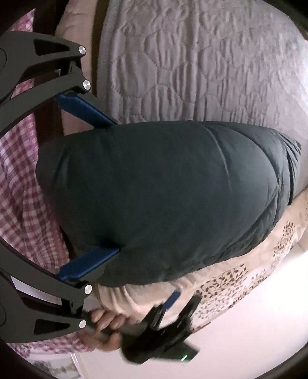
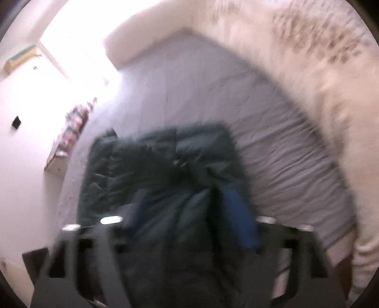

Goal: Fold large clothes

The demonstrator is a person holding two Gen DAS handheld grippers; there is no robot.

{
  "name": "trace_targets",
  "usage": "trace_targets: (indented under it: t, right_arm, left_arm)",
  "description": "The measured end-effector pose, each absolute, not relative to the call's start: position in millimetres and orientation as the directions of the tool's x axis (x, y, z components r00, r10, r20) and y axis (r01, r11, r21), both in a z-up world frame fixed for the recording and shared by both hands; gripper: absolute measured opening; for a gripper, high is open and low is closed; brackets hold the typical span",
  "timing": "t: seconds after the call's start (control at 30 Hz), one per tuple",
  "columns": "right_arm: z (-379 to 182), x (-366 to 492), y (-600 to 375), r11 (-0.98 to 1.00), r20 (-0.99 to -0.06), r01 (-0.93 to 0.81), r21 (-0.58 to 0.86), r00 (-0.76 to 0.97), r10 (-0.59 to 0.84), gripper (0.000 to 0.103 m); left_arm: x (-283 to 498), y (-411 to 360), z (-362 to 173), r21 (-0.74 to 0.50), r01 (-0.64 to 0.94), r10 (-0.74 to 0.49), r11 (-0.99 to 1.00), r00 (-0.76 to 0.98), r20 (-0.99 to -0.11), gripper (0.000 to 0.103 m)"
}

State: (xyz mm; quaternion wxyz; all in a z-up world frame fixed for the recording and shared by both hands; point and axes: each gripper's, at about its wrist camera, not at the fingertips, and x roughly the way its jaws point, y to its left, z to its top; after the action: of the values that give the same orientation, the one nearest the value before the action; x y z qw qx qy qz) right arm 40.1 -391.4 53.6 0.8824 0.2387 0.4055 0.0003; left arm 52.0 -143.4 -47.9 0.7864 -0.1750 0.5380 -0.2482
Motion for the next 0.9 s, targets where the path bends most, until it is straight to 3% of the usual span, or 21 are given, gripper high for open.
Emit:
trace_targets:
  t: [0.1,0.47,0.53,0.63,0.67,0.73,0.9]
  right_arm:
    - [59.0,5.8,-400.9,0.894,-0.696,0.165,0.417,0.690,0.198,0.086]
    - [-34.1,-4.6,-408.6,0.793,-0.774,0.252,0.554,0.507,0.380,0.095]
    - [-51.4,1.3,-404.9,0.766,-0.766,0.247,0.593,0.467,0.442,0.095]
    - [-55.3,2.2,-400.3,0.780,-0.772,0.237,0.580,0.465,0.433,0.095]
    - [-54.6,2.5,-397.8,0.787,-0.777,0.228,0.573,0.458,0.433,0.091]
    - [-55.2,1.4,-395.6,0.749,-0.738,0.206,0.630,0.456,0.496,0.071]
    - [-50.8,0.7,-382.0,0.720,-0.691,0.153,0.677,0.472,0.548,0.048]
  left_arm:
    - [52.4,-146.7,-45.5,-0.515,0.226,-0.562,0.827,0.315,-0.765,0.096]
    - [65.0,-152.5,-48.6,-0.507,0.244,-0.562,0.827,0.301,-0.771,0.098]
    - [63.4,-151.5,-49.2,-0.497,0.261,-0.559,0.828,0.300,-0.773,0.095]
    - [60.3,-152.5,-45.7,-0.473,0.284,-0.547,0.834,0.321,-0.773,0.083]
    - [59.3,-153.0,-43.6,-0.459,0.294,-0.540,0.838,0.332,-0.773,0.078]
    - [58.0,-153.6,-38.8,-0.431,0.310,-0.524,0.847,0.355,-0.774,0.071]
    - [61.7,-145.7,-24.2,-0.370,0.343,-0.492,0.863,0.411,-0.768,0.062]
